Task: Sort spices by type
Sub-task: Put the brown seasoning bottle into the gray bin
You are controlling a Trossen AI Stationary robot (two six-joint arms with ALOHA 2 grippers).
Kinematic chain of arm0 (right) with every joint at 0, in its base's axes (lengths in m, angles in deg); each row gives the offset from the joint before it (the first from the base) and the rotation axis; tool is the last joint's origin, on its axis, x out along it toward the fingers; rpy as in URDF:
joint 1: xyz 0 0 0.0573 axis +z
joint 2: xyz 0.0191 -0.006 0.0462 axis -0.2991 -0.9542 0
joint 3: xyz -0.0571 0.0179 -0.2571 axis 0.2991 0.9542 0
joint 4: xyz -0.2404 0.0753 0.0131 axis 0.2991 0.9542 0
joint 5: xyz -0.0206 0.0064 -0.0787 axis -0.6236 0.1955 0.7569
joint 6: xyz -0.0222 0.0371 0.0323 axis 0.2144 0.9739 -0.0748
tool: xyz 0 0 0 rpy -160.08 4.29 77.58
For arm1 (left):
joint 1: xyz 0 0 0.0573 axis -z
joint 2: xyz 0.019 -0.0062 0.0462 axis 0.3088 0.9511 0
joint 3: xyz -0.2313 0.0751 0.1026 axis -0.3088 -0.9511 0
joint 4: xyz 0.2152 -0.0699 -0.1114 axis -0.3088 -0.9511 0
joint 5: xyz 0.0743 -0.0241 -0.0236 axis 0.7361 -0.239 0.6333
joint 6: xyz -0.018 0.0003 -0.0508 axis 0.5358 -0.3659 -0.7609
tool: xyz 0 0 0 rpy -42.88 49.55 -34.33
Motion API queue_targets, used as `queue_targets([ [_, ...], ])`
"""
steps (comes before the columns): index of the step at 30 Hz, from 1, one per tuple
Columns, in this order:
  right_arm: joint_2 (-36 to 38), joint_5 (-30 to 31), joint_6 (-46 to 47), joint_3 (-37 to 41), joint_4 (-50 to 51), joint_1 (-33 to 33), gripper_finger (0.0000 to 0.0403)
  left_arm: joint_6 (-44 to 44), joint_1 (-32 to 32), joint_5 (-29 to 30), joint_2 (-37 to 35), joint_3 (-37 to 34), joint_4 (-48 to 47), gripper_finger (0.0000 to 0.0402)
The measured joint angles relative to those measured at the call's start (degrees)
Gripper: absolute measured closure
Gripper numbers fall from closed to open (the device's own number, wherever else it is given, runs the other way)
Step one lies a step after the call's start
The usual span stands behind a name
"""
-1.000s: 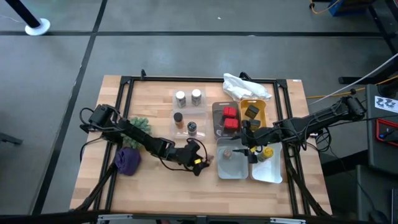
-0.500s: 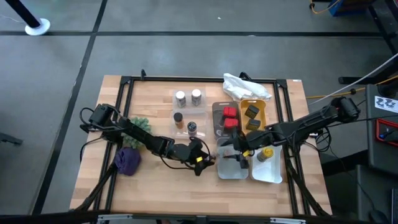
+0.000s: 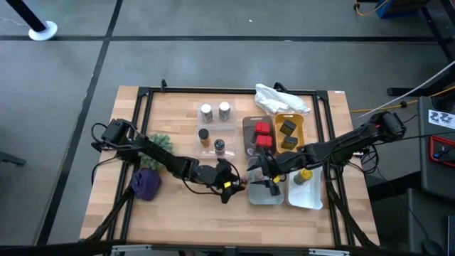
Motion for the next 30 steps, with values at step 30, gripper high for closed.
queue_targets([
  [30,-4.57,-8.67,-0.37,0.04,-8.73,-0.07,0.0196,8.96,0.55,-0.40,-0.02,0.07,1.90,0.0216],
])
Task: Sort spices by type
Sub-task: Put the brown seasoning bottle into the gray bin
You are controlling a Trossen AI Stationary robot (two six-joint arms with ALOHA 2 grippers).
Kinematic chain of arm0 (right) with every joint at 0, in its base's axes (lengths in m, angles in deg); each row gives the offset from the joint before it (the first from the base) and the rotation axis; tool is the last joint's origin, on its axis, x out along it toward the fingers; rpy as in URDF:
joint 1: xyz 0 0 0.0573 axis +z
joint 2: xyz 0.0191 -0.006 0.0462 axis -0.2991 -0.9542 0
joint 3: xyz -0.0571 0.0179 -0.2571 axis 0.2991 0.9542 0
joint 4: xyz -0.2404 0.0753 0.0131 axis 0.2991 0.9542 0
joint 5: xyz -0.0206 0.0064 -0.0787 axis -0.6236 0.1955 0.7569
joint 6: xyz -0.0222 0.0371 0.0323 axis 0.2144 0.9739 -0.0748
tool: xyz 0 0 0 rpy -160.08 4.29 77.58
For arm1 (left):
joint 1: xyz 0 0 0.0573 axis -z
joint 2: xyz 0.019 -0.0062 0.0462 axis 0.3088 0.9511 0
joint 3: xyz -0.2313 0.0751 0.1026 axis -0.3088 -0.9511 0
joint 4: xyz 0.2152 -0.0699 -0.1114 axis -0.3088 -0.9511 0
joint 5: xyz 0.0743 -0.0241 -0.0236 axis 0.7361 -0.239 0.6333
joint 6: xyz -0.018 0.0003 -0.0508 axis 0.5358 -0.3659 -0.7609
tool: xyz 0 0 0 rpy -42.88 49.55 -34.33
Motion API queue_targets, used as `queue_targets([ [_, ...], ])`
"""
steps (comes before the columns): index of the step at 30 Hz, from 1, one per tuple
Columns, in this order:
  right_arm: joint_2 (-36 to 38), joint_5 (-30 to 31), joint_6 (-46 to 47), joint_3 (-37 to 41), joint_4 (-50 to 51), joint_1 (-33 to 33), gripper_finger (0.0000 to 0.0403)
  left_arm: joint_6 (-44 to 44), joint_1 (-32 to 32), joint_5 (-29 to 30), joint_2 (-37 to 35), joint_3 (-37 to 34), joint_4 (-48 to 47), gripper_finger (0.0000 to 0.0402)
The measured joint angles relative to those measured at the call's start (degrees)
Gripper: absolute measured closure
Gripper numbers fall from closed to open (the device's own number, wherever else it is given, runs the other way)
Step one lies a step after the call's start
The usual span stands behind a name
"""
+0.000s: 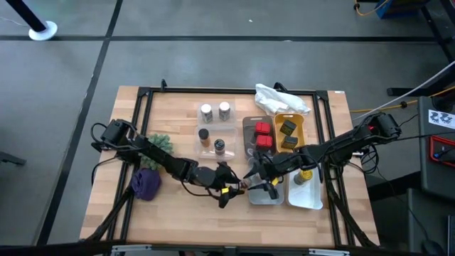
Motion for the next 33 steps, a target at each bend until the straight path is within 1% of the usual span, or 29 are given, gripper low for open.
queue_targets([
  [3,0.00,-0.51,0.03,0.02,-0.01,0.02,0.0223,0.08,0.07,-0.08,-0.02,0.01,-0.05,0.0215],
  [10,0.00,-0.51,-0.02,0.02,0.02,0.00,0.0223,0.55,0.02,-0.02,-0.02,0.01,-0.15,0.0215],
  [15,0.00,-1.25,0.09,0.02,0.02,0.00,0.0210,-1.46,0.02,0.00,-0.02,0.01,-0.11,0.0215],
  [19,0.00,-1.36,0.13,0.02,0.02,0.00,0.0222,-1.56,-0.02,-0.54,-0.02,0.01,-0.04,0.0215],
  [22,0.00,-1.31,0.09,0.02,0.00,0.00,0.0223,-1.78,-0.04,-0.58,-0.02,0.01,-0.04,0.0214],
  [25,0.00,-1.23,-0.14,0.02,-0.13,0.00,0.0218,-2.40,-0.08,-0.72,-0.02,0.01,-0.12,0.0201],
  [33,0.01,-1.16,-0.20,0.00,0.09,0.02,0.0222,-2.26,-0.83,-1.00,-0.02,-0.05,-0.52,0.0146],
])
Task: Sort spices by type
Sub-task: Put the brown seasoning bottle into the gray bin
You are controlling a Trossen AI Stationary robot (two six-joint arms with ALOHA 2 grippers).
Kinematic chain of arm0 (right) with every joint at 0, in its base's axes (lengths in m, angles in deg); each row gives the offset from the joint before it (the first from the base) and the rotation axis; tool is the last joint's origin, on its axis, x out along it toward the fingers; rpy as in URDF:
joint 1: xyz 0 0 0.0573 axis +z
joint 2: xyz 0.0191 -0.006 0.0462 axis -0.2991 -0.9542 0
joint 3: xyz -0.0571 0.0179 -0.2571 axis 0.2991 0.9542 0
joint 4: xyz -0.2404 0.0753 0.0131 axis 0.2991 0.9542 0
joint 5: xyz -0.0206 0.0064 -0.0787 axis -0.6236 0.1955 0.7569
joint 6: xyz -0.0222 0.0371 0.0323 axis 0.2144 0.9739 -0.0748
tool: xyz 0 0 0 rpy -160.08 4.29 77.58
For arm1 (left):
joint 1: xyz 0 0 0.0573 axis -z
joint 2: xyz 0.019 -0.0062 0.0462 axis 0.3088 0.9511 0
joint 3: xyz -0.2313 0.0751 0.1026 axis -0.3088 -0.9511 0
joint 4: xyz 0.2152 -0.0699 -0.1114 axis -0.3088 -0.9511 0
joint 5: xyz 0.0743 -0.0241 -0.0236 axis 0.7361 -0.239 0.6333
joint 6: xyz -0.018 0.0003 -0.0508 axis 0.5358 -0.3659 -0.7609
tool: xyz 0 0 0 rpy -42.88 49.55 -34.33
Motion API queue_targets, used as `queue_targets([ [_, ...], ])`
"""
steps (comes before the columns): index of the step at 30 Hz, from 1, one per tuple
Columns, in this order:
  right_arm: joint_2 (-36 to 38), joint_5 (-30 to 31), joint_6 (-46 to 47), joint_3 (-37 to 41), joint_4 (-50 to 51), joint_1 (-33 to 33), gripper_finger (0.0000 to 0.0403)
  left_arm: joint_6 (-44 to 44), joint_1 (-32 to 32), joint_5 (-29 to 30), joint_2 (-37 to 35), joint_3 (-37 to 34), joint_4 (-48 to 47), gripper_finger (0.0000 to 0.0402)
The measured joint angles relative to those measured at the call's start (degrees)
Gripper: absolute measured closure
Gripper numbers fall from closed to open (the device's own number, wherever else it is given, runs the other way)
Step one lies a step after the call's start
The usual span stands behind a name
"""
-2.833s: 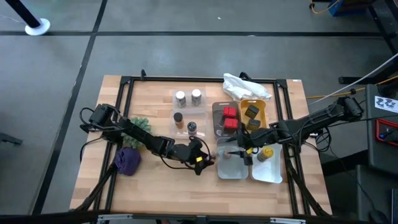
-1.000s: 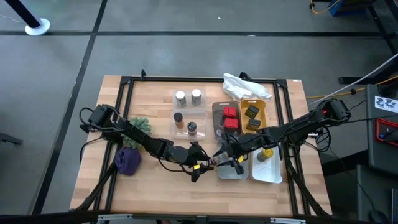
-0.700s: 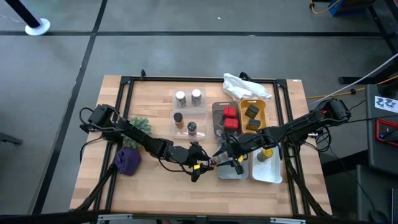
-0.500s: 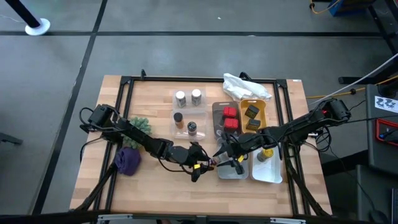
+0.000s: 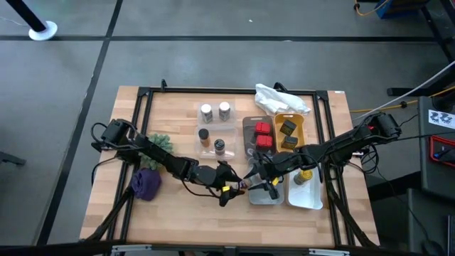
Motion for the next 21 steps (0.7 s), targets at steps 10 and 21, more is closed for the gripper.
queue_targets([
  [10,4.80,0.41,1.64,-0.09,11.78,0.17,0.0221,-0.41,-2.47,-11.95,0.00,0.00,-0.23,0.0135],
  [21,7.90,0.42,6.73,-0.09,28.55,0.11,0.0219,-1.20,-5.70,-17.72,0.00,0.00,-0.15,0.0135],
])
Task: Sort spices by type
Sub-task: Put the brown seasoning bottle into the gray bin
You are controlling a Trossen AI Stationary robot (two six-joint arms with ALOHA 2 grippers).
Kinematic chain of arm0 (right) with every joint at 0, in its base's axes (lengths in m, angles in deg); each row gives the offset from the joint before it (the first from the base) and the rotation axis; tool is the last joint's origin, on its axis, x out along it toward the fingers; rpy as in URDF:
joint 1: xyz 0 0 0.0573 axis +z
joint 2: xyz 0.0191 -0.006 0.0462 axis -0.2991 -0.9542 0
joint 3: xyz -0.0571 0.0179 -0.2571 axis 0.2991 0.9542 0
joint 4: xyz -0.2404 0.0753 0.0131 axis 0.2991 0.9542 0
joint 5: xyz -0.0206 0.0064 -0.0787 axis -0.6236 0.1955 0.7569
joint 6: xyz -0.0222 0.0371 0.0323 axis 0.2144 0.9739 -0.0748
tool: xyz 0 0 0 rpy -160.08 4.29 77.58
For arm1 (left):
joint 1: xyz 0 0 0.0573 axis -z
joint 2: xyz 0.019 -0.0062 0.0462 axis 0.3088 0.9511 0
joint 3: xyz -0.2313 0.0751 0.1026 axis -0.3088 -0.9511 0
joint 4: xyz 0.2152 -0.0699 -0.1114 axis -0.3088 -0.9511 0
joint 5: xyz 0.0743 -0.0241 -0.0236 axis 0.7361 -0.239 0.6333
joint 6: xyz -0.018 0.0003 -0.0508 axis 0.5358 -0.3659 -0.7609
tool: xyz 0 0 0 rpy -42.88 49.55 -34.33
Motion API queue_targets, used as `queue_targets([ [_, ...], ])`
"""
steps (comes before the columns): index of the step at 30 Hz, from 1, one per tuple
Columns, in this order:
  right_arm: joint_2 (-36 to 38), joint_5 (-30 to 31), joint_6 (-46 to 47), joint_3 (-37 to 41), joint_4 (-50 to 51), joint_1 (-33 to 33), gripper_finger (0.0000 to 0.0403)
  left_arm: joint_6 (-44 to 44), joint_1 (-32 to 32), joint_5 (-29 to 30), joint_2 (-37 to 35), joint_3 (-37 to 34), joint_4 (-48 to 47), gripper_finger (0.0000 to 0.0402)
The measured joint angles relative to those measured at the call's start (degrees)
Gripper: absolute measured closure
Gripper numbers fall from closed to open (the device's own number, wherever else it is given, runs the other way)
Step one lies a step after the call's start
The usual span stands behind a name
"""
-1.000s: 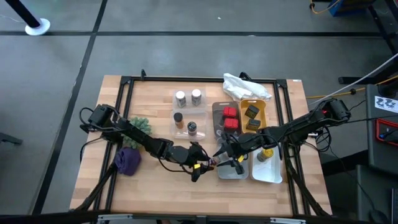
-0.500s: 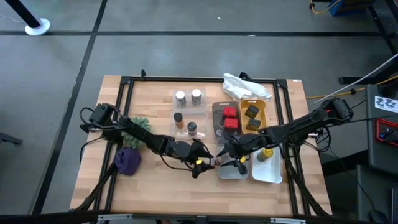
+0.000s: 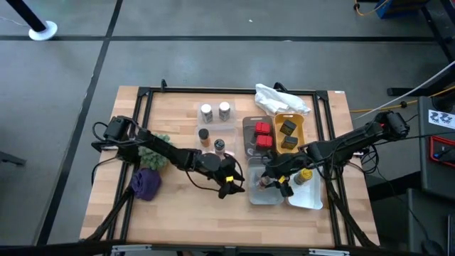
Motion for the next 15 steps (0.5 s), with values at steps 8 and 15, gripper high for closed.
queue_targets([
  [8,-0.03,-1.15,1.31,0.00,6.10,-0.02,0.0218,0.12,-1.96,-0.18,0.00,0.00,-0.01,0.0135],
  [15,-0.09,-1.13,1.41,0.00,10.75,-0.02,0.0216,0.37,-2.32,-0.18,0.01,0.00,0.01,0.0135],
])
